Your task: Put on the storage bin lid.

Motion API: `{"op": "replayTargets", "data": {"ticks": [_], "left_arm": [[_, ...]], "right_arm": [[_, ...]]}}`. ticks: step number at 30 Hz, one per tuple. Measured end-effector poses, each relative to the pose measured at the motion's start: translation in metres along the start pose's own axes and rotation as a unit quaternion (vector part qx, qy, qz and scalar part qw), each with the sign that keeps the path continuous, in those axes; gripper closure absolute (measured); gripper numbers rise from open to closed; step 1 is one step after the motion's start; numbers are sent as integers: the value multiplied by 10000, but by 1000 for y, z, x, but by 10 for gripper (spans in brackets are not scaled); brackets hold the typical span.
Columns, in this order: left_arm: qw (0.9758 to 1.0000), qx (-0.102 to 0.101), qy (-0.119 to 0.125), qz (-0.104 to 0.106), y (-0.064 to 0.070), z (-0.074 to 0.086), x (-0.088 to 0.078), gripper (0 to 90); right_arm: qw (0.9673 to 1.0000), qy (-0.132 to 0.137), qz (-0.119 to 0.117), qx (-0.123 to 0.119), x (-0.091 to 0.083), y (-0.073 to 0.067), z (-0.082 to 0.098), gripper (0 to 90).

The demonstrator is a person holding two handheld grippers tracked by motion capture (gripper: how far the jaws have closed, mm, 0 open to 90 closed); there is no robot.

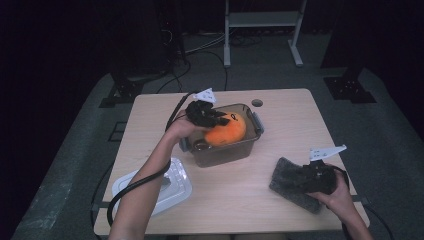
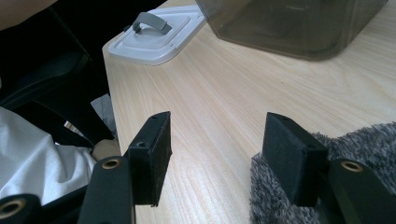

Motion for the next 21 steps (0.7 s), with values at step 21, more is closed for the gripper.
{"op": "replayTargets", "data": {"ticks": [21], "left_arm": [[9994, 57, -287, 162, 5, 2, 15, 713]], "right_arm": [[10000, 22, 11, -6, -2, 1, 0, 409]]}}
Point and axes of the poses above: each handheld gripper's, and its own axes: x roughly forward along the jaws, z roughly out of its underside, y roughly to its right, the point moved 9 cm from there along x, roughly forward along the jaws, and after that the axes turned 11 degrees about z, right-handed, at the moved point
